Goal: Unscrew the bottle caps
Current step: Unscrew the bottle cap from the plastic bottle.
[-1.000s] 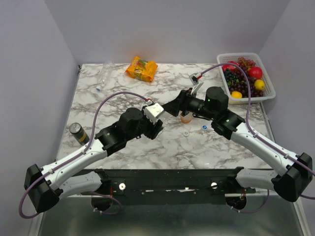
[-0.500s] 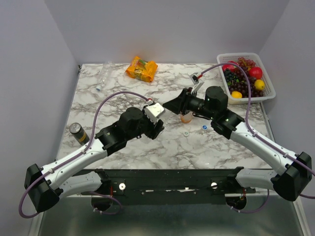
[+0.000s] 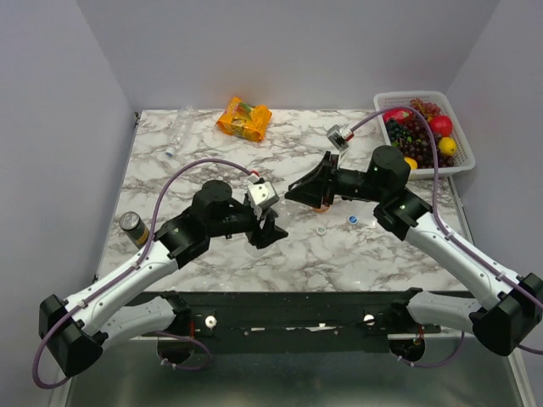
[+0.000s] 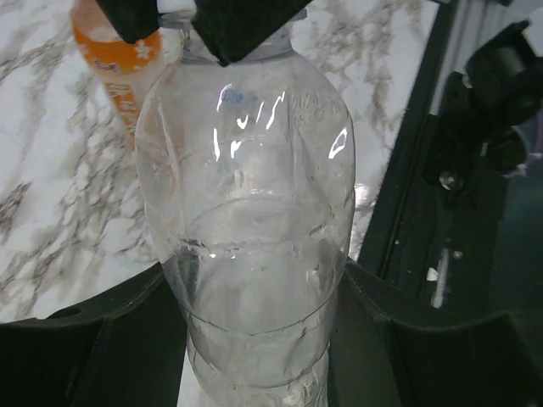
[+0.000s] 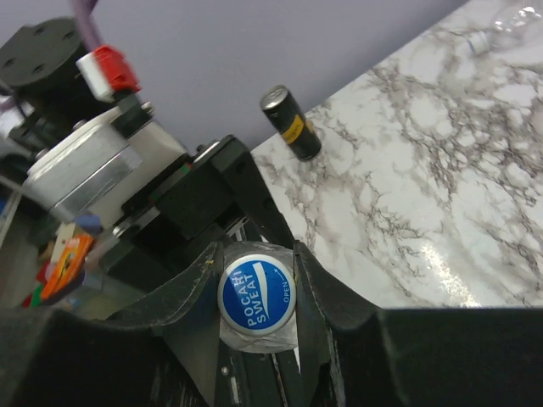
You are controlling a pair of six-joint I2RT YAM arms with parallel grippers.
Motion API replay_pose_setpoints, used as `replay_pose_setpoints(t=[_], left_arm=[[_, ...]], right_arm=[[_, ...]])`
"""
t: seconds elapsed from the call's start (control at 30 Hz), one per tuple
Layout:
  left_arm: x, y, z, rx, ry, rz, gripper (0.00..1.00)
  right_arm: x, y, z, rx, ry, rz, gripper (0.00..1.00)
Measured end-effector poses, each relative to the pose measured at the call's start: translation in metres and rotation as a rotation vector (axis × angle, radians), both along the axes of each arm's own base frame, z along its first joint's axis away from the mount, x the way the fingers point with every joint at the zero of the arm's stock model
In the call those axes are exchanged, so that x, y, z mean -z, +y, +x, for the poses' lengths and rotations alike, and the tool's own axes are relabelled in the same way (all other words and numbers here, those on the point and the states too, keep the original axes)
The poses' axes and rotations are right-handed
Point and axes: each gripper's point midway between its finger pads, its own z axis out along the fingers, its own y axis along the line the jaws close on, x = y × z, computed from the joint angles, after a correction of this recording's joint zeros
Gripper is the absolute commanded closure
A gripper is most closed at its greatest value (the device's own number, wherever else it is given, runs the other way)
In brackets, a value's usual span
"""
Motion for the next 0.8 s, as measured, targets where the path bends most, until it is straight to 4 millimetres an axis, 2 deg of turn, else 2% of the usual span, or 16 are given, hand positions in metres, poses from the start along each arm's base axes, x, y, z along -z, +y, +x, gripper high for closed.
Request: replay_pose_setpoints(t=[0.2,0.3,0.33,0.37,0.43,0.5,0.63,0.8], left_arm=[[-0.015,-0.010,-0.034,0.225,0.073,-0.106,0.66],[-0.021,-0.013,-0.048,0.314,0.103,-0.150,0.66],[-0.022,-0.013,-0.051,0.333,0.111,-0.159,0.66],[-0.022,-0.013,-0.052,0.343,0.116,-0.162,0.66],[-0.023,-0.015,-0.051,0.350,0.109,-0.168,0.66],[-0.022,-0.015,-0.048,0.339,0.103,-0.164,0.66],[-0.018,-0.013,-0.036,0.276,0.086,-0.138,0.65],[-0.014,-0.005,-0.011,0.124,0.036,-0.086,0.67]], right_arm=[[-0.016,-0.010,-0.042,-0.199,-0.172,0.037,0.71],[-0.020,-0.013,-0.055,-0.250,-0.239,0.050,0.52],[-0.021,-0.014,-0.058,-0.259,-0.252,0.052,0.39],[-0.021,-0.014,-0.059,-0.261,-0.261,0.052,0.34],[-0.020,-0.015,-0.061,-0.263,-0.261,0.048,0.26],[-0.016,-0.016,-0.058,-0.237,-0.240,0.033,0.24],[-0.009,-0.021,-0.042,-0.108,-0.201,-0.009,0.22],[-0.009,-0.035,-0.028,0.038,-0.183,-0.040,0.24]])
